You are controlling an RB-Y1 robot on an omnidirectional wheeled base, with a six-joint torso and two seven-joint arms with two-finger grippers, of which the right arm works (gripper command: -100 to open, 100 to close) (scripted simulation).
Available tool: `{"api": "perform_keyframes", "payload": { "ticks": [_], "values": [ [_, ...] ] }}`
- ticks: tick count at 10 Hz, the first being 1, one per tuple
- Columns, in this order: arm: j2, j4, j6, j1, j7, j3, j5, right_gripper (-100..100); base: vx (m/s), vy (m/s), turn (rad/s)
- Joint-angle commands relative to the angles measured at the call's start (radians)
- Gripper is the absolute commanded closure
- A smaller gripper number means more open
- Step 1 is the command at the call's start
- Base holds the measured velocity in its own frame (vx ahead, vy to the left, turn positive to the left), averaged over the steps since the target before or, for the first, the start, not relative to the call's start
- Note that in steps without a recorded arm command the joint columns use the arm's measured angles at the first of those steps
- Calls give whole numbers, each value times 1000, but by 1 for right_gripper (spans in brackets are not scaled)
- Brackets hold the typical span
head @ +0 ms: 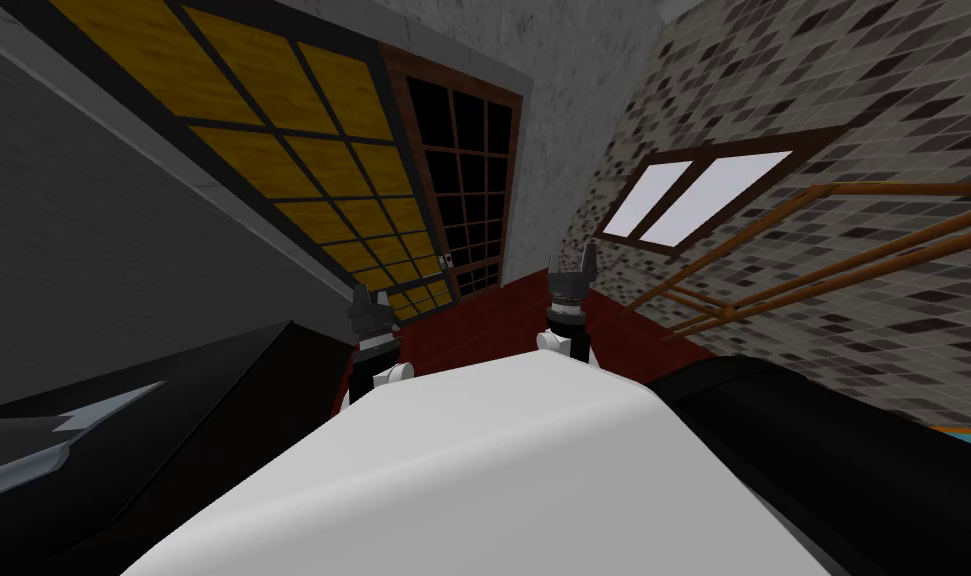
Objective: Pull the door open
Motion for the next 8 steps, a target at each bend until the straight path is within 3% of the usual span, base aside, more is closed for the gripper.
{"api": "perform_keyframes", "payload": {
  "ticks": [1,8],
  "values": [
    [-8,29,-8,-3,25,-8,8,-100,89,25,70],
    [-35,162,-46,-14,140,-44,44,-100,151,52,66]
  ]
}}
